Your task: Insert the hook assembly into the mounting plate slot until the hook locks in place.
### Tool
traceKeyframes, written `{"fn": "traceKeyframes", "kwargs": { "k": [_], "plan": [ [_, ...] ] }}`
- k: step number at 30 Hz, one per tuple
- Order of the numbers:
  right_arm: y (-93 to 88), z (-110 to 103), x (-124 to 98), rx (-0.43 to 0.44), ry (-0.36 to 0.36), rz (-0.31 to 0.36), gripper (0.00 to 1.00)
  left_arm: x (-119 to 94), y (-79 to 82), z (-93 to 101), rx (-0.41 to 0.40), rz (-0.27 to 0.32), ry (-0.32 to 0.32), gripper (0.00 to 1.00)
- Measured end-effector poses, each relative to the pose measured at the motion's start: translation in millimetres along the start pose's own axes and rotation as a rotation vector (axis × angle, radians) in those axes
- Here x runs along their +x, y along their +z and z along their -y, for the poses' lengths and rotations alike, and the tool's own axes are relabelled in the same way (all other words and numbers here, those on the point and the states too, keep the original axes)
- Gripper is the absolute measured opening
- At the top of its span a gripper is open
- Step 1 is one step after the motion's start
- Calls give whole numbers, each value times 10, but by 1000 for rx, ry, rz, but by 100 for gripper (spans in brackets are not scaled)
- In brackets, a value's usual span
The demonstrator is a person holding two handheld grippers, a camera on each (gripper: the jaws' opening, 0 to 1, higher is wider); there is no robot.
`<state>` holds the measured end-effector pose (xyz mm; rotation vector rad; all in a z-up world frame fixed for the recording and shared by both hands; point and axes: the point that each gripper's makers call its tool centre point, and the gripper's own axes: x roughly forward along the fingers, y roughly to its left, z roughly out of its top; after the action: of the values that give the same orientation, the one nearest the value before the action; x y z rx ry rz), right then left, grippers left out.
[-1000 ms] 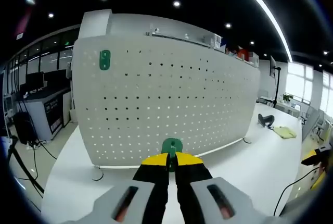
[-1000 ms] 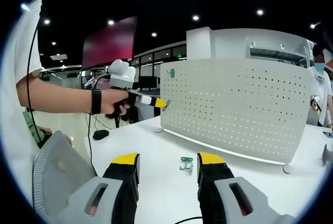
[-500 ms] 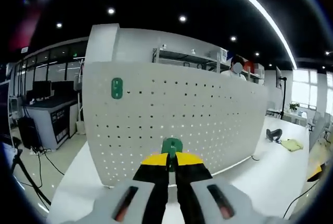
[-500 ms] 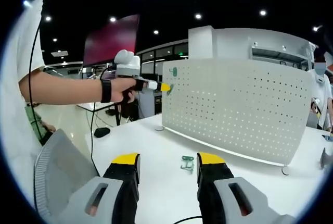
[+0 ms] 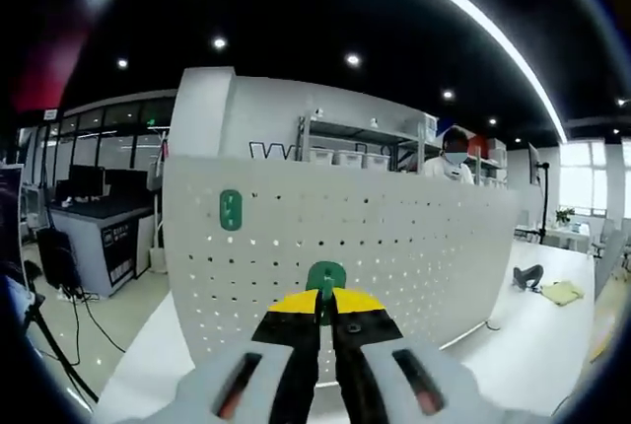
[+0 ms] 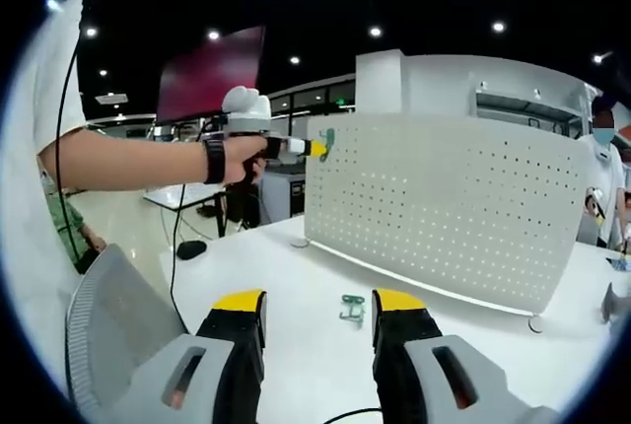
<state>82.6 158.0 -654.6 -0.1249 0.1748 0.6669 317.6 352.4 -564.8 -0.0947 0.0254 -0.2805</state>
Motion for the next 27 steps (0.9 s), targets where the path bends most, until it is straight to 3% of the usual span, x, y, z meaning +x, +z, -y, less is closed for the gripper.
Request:
{"fn": "traceKeyframes", "kwargs": {
  "k": [9, 27],
  "plan": [
    [-9, -3, -12, -4, -20, -12, 43, 77, 90, -54, -28, 45, 37, 3],
    [-42, 129, -48, 11, -87, -38, 42, 400, 295, -221, -4, 121, 87, 3]
  ]
}}
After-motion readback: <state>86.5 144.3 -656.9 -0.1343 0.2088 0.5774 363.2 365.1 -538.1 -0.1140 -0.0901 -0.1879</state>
